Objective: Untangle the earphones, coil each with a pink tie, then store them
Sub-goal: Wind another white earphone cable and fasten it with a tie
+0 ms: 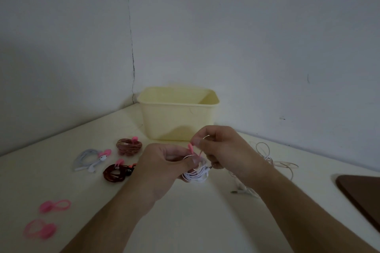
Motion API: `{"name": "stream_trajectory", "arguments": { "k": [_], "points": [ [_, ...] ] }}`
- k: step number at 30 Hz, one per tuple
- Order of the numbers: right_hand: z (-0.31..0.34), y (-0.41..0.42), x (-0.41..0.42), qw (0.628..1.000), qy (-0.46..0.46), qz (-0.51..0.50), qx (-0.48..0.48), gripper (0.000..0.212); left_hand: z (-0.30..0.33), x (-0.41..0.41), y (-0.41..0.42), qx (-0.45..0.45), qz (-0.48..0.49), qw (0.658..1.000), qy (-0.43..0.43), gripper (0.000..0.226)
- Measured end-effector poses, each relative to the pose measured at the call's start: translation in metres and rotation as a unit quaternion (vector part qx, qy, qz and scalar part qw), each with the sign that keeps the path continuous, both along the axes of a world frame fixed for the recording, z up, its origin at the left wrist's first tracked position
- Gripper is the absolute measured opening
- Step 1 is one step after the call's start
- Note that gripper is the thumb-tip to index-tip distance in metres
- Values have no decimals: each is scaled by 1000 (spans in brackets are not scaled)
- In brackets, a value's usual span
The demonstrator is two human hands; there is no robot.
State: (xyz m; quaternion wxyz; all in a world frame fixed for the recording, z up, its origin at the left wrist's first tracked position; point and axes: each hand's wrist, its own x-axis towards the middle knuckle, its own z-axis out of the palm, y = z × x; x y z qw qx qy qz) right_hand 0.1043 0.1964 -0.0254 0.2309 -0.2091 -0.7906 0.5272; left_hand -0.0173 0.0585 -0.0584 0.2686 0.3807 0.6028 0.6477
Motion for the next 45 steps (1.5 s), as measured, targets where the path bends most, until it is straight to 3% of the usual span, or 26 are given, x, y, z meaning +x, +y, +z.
{"name": "stream_trajectory", "arguments": {
  "k": [2, 7, 12, 17, 22, 25, 27, 33, 39, 45],
  "points": [
    [0, 4, 1, 996, 33, 14, -78, 19, 3, 1, -1, 10, 6, 1000, -5, 5],
    [-11, 0, -3, 997, 57, 31, -31, 16, 7, 3, -4, 37, 9, 999, -4, 12],
    [-19, -4, -6, 990, 70, 24, -118, 17, 10, 5, -5, 60, 23, 998, 0, 18],
    [-19, -6, -7, 983, 77, 16, -163, 22, 8, 3, -4, 63, 38, 997, -11, 11],
    [-11, -13, -5, 969, 66, 58, -232, 20, 8, 2, -3, 65, 61, 996, -21, 12],
    [-6, -12, -5, 933, 65, 67, -347, 39, 8, 1, -2, 69, 84, 994, -16, 13],
    [-1, -12, -3, 922, 60, 87, -372, 48, 8, 2, -2, 67, 100, 993, -15, 15],
    [4, -14, 3, 962, -6, 116, -246, 26, 7, 2, -1, 73, 115, 991, 5, 13],
    [4, -24, -3, 989, -57, 23, -136, 21, 5, 2, -1, 63, 101, 993, 21, 12],
    [5, -34, -7, 997, -48, -44, -35, 23, 4, 2, 1, 63, 115, 991, 33, 19]
  ]
}}
